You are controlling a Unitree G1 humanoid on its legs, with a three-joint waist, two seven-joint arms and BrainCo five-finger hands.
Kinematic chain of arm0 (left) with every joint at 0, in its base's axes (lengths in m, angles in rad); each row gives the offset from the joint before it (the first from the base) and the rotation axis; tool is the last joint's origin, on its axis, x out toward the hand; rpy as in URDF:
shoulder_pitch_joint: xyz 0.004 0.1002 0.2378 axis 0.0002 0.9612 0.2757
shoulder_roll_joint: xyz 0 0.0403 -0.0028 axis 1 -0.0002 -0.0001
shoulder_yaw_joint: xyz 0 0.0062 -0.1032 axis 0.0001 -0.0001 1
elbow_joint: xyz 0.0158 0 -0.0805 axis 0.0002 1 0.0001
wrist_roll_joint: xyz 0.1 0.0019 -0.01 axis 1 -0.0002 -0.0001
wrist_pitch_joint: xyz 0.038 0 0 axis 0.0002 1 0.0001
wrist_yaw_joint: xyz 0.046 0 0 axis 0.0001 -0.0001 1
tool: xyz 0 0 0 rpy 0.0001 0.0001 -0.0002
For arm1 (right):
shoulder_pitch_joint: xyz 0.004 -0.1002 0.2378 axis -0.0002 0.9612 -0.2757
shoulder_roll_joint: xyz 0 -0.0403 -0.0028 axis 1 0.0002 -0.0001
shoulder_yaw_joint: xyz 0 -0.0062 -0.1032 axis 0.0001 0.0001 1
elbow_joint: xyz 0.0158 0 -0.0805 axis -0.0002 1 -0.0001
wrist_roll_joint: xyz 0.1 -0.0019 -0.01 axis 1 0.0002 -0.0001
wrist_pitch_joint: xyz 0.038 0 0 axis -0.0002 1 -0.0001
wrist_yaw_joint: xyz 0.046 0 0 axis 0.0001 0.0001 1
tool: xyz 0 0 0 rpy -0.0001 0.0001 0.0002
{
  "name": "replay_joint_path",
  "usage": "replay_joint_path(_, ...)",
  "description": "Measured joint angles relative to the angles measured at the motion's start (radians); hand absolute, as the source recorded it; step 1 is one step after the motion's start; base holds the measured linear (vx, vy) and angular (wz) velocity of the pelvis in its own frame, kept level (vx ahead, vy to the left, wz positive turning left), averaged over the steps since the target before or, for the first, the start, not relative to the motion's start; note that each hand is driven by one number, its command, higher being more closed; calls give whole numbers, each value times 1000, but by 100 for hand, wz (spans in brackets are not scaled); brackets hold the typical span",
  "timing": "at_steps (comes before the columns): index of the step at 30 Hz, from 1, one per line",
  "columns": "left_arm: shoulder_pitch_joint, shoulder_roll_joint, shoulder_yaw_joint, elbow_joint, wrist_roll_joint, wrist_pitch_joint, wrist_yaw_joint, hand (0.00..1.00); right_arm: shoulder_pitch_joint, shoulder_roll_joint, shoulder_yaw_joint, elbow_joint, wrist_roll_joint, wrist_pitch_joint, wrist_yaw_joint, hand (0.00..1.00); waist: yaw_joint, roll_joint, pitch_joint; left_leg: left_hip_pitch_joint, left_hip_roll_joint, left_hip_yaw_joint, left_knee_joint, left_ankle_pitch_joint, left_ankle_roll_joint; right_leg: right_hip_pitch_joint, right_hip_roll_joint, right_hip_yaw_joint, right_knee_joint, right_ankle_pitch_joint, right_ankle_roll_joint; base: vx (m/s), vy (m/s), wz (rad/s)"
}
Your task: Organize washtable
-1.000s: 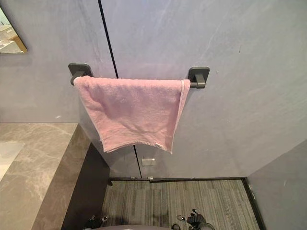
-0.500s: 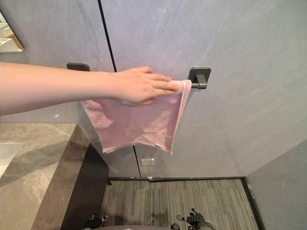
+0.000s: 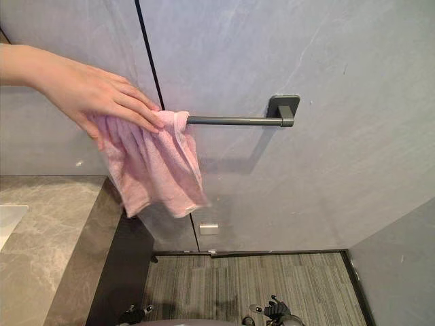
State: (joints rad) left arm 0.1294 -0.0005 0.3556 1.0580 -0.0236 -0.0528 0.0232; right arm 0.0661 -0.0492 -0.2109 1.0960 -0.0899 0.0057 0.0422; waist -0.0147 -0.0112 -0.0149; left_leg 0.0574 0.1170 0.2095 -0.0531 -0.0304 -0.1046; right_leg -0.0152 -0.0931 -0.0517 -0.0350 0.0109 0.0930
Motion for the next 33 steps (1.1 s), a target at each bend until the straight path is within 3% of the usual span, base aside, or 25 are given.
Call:
replay_joint_path(3,-2,0,-4,-1,6,0,1,0,0,0,0,0,0,0,0,0,0,0,0,0,0,0,0,0,0,0,0,0,0,0,0,0,0,0)
replay_joint_path(6,11,11,-155,-65,72,-2,30,0,1,-1,10,-8,1,-2,-8,0,0,1,0,-2,0,-1,2,0,0,-1,0,-1,0,0,0,0,0,0)
replay_joint_path(10,48,16,-324,-265,170,-62,78,0,23,0,88,-84,12,-34,-64,0,1,2,8,-21,2,-9,16,-3,0,-10,-1,-4,1,0,0,0,0,4)
replay_joint_path(20,114,2,-355,-713,264,-114,141,0,130,1,216,-666,62,-120,-135,0,3,5,11,-52,4,-9,32,-8,1,-42,1,2,13,0,0,0,-1,-1)
replay_joint_path(25,195,-29,-405,-1073,353,-138,180,0,226,6,328,-1086,65,-174,-124,0,23,1,13,-55,6,-9,39,-11,5,-38,1,3,15,0,0,0,0,0)
replay_joint_path(33,271,-55,-476,-1414,390,-186,219,0,265,1,467,-1405,155,-229,-104,0,33,-10,42,-83,21,-16,99,-39,7,-44,-2,-6,44,-10,0,-19,-2,1)
